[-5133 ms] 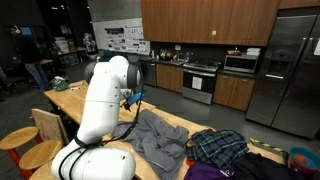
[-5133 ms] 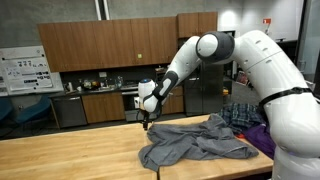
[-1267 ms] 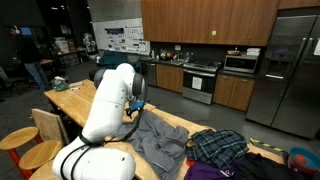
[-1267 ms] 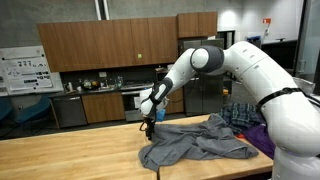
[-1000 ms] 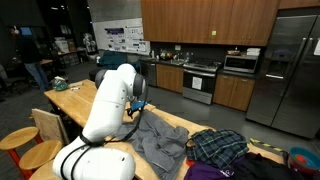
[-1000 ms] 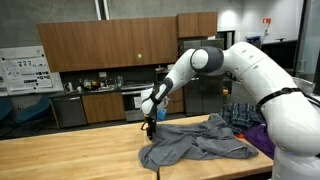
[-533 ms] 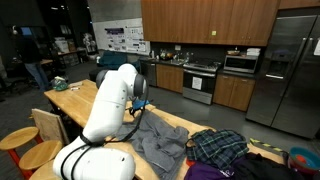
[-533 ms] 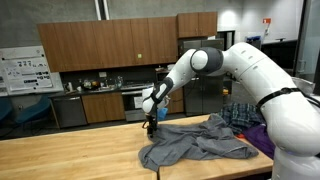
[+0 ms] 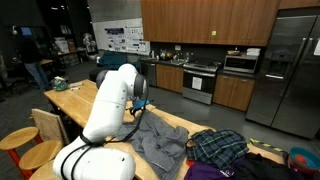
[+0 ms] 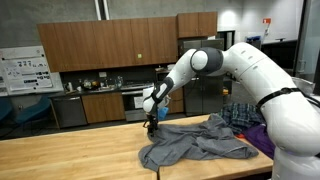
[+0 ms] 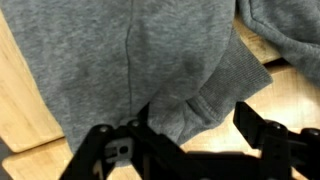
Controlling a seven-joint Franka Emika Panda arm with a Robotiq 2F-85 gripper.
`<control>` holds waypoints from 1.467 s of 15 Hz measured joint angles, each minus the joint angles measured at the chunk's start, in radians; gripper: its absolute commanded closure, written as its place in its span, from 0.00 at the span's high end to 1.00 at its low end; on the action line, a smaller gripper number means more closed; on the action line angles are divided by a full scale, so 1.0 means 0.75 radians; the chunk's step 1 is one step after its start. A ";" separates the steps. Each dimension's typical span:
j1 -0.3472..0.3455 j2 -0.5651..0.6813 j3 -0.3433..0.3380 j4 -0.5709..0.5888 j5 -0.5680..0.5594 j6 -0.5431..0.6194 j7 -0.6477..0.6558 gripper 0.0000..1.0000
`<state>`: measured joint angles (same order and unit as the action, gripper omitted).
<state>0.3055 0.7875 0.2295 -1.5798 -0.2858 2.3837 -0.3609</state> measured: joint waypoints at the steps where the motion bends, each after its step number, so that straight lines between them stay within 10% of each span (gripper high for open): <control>1: 0.001 0.001 0.001 0.000 0.000 -0.001 0.000 0.86; 22: 0.042 0.026 -0.006 0.007 0.000 -0.075 0.038 0.76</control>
<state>0.3367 0.8072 0.2252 -1.5743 -0.2860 2.3271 -0.3322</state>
